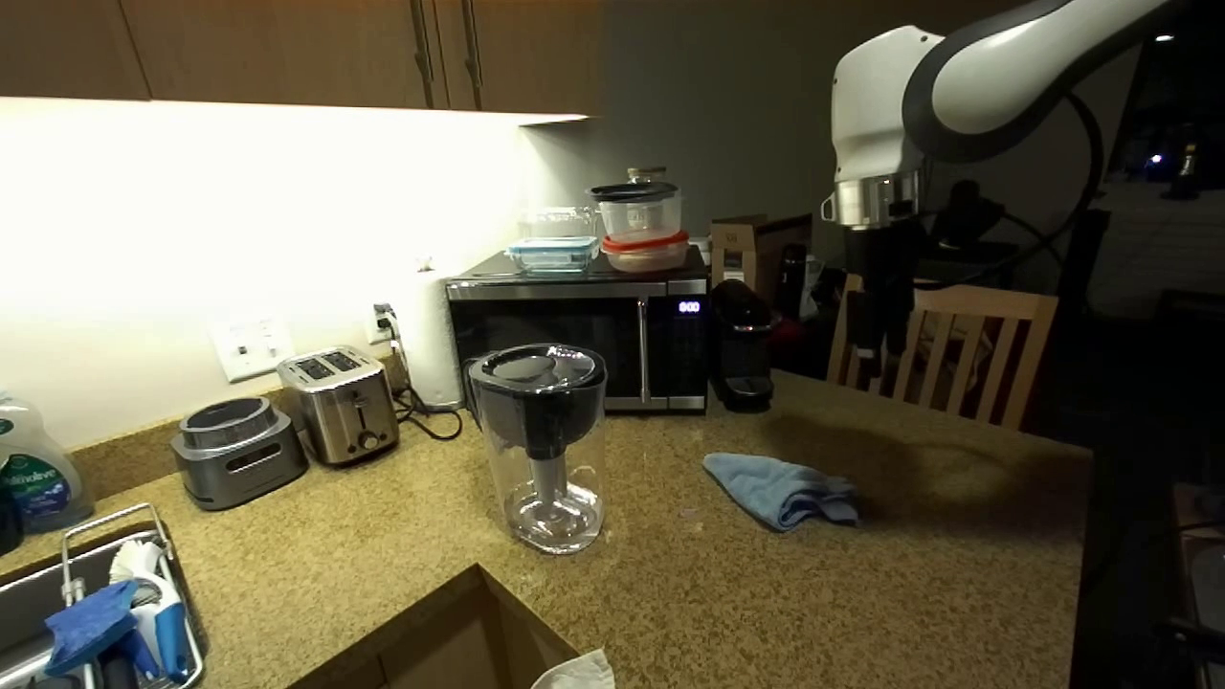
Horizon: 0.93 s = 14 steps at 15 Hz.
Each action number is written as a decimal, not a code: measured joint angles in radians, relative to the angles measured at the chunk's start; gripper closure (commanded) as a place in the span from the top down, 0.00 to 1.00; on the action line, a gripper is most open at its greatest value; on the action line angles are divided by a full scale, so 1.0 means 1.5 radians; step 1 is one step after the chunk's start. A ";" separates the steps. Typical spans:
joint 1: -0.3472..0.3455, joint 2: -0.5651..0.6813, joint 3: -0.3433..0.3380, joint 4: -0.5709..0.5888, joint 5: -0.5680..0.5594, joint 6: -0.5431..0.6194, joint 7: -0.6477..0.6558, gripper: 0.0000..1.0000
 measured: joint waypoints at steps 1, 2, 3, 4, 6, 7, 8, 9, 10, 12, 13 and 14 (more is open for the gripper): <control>-0.001 -0.005 0.000 0.000 0.000 -0.001 0.001 1.00; -0.001 -0.009 0.000 -0.001 0.000 -0.001 0.011 1.00; -0.001 -0.011 0.001 -0.002 0.000 -0.001 0.028 1.00; -0.001 -0.011 0.002 -0.003 0.000 -0.001 0.039 1.00; -0.001 -0.011 0.004 -0.006 0.000 0.000 0.049 1.00; -0.001 -0.011 0.004 -0.007 0.000 0.000 0.049 1.00; -0.001 -0.011 0.004 -0.007 0.000 0.000 0.050 1.00; -0.001 -0.011 0.004 -0.007 0.000 0.000 0.050 1.00; -0.001 -0.011 0.004 -0.007 0.000 0.000 0.050 1.00; -0.001 -0.011 0.004 -0.007 0.000 0.000 0.050 1.00; -0.001 -0.011 0.004 -0.007 0.000 0.000 0.050 1.00; -0.001 -0.011 0.004 -0.007 0.000 0.000 0.050 1.00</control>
